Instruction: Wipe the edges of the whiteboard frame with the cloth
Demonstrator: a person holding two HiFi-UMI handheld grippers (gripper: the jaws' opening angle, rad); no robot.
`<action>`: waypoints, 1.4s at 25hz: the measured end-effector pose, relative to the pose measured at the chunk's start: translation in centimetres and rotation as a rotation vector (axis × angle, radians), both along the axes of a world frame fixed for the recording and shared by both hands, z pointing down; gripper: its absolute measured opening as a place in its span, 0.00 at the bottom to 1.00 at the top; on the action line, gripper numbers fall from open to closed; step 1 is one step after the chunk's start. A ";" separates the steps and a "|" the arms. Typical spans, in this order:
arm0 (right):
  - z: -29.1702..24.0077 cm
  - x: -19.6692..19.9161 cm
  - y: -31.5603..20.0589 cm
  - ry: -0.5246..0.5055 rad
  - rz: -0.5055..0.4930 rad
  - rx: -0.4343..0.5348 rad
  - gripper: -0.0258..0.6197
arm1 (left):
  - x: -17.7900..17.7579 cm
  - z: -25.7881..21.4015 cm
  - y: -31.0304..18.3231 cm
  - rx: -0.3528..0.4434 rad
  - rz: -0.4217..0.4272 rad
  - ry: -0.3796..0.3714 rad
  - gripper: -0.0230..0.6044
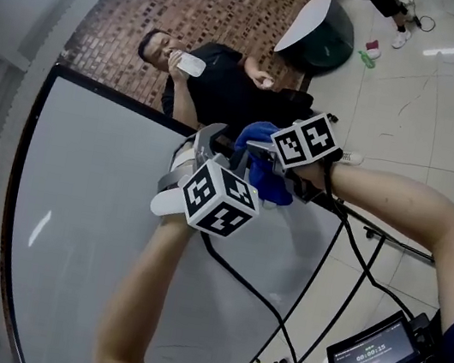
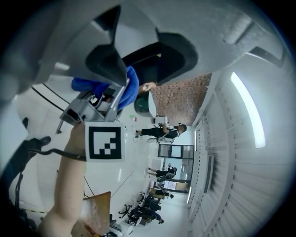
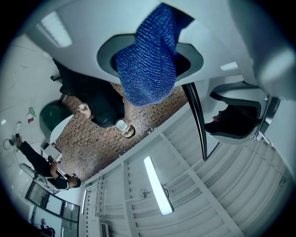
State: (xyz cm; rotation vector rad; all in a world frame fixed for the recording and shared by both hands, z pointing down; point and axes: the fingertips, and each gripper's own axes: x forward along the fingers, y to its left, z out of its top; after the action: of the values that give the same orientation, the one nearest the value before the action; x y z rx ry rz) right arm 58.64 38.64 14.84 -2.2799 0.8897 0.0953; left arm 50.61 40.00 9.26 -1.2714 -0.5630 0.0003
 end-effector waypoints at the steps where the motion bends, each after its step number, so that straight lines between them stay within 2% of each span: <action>1: 0.3 0.1 0.0 -0.008 0.003 -0.004 0.29 | 0.1 0.4 0.1 0.005 -0.002 -0.010 0.37; 11: 3.5 0.5 0.1 -0.068 0.020 -0.027 0.29 | 0.8 3.8 -0.7 0.042 -0.039 -0.101 0.36; 16: 2.8 0.3 0.2 -0.056 0.018 -0.012 0.30 | 0.9 5.4 -0.8 0.057 -0.049 -0.144 0.36; 19: 2.2 -0.1 0.4 -0.033 0.028 -0.031 0.30 | 0.9 5.9 -0.6 0.088 -0.045 -0.141 0.36; 21: 1.9 -0.3 0.8 -0.003 0.060 -0.086 0.29 | 0.9 6.1 -0.3 0.124 -0.026 -0.115 0.36; 24: 1.6 -0.1 1.9 0.040 0.163 -0.218 0.29 | 0.8 6.4 -0.1 0.161 -0.005 -0.092 0.36; 27: 2.4 0.1 3.1 0.013 0.242 -0.293 0.29 | 0.7 6.9 -0.2 0.168 -0.010 -0.109 0.36; 31: 3.9 0.1 3.9 -0.038 0.220 -0.176 0.29 | 0.3 7.9 -0.9 0.178 -0.019 -0.141 0.36; 35: 6.1 0.3 3.6 -0.082 0.178 -0.180 0.29 | -0.2 8.9 -1.7 0.176 -0.035 -0.178 0.36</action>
State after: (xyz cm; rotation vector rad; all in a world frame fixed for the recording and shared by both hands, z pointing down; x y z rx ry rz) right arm 58.92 42.28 20.91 -2.5082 0.6757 -0.0005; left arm 50.41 38.32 18.11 -1.1155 -0.6787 -0.1893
